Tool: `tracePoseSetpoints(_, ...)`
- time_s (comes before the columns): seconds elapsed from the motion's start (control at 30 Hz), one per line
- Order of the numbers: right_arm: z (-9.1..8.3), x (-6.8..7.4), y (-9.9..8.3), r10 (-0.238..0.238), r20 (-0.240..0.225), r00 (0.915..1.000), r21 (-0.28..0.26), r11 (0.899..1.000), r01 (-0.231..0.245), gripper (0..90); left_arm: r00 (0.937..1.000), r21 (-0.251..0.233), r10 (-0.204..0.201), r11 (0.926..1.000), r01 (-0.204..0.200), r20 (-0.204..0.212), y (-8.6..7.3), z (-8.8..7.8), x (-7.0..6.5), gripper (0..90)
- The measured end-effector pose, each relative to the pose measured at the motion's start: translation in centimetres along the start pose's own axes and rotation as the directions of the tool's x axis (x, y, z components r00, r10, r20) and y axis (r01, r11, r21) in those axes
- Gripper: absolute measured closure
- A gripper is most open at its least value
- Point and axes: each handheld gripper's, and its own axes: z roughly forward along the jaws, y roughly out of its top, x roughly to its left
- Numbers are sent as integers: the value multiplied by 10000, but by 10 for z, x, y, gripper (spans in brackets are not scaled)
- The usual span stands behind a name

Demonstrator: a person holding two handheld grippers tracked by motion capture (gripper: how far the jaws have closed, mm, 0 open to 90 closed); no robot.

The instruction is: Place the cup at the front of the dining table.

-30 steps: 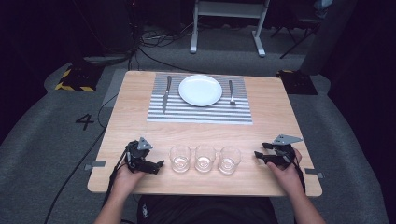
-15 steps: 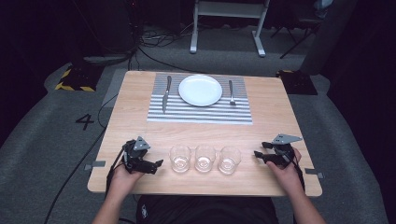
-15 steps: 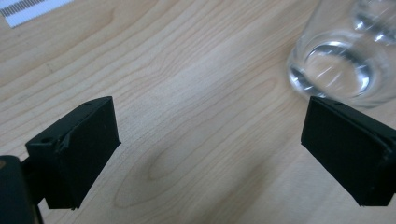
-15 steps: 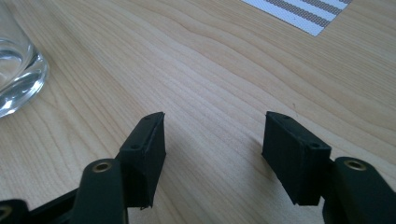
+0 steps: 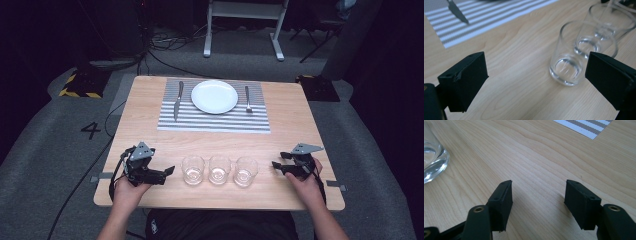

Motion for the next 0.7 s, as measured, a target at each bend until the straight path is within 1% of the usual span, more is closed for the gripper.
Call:
tracePoseSetpoints(0.03, 0, 0, 0, 0, 0, 10000, 0, 10000, 0, 398, 10000, 0, 0, 10000, 0, 0, 0, 0, 0, 43)
tracePoseSetpoints(0.07, 0, 0, 0, 17, -1, 10000, 5, 10000, -17, 398, 9988, -332, 414, 9986, -422, -249, 3, -3, -5, 43)
tracePoseSetpoints(0.1, 0, 0, 0, 17, -1, 10000, 5, 10000, -17, 398, 9988, -332, 414, 9986, -422, -249, 3, -3, -5, 43)
tracePoseSetpoints(0.13, 0, 0, 0, 43, 21, 10000, 8, 10000, -43, 398, 9977, -446, 556, 9974, -574, -395, 4, -4, -8, 43)
tracePoseSetpoints(0.17, 0, 0, 0, 16, 26, 10000, -16, 10000, -16, 398, 9978, -512, 580, 9969, -596, -319, 5, -4, -10, 43)
tracePoseSetpoints(0.23, 0, 0, 0, -38, 33, 10000, 6, 10000, 38, 398, 9983, -677, 555, 9961, -567, -197, 8, -5, -13, 43)
tracePoseSetpoints(0.27, 0, 0, 0, -47, 29, 10000, -6, 10000, 47, 398, 9992, -826, 396, 9958, -402, -88, 9, -5, -14, 42)
tracePoseSetpoints(0.3, 0, 0, 0, -47, 29, 10000, -6, 10000, 47, 398, 9992, -826, 396, 9958, -402, -88, 9, -5, -14, 42)
tracePoseSetpoints(0.37, 0, 0, 0, -52, 28, 10000, -4, 10000, 52, 398, 9998, -1037, 182, 9944, -182, -8, 9, -6, -15, 42)
tracePoseSetpoints(0.4, 0, 0, 0, -59, 29, 10000, -2, 10000, 59, 398, 9999, -1109, 167, 9937, -167, -8, 10, -6, -15, 42)
tracePoseSetpoints(0.47, 0, 1, 0, -112, 14, 9999, -18, 9999, 112, 409, 9999, -1500, -110, 9886, 124, 99, 10, -7, -17, 40)
tracePoseSetpoints(0.53, 0, 1, 0, -139, 29, 9999, -15, 9999, 139, 410, 9996, -1862, -116, 9824, 161, 249, 12, -6, -19, 39)
tracePoseSetpoints(0.57, 0, 2, 0, -118, 69, 9999, -56, 9999, 118, 412, 9994, -1852, -43, 9826, 104, 332, 14, -4, -21, 39)
tracePoseSetpoints(0.63, 0, 3, 0, -211, 141, 9997, -76, 9997, 212, 413, 9992, -1865, 6, 9824, 70, 407, 16, 1, -25, 39)
tracePoseSetpoints(0.67, -1, 4, 0, -280, 178, 9995, -70, 9996, 281, 413, 9989, -1824, 92, 9832, -7, 454, 18, 3, -26, 39)
tracePoseSetpoints(0.7, 0, 4, 0, -288, 190, 9994, -88, 9995, 290, 413, 9981, -1868, -23, 9823, 136, 609, 18, 5, -28, 39)
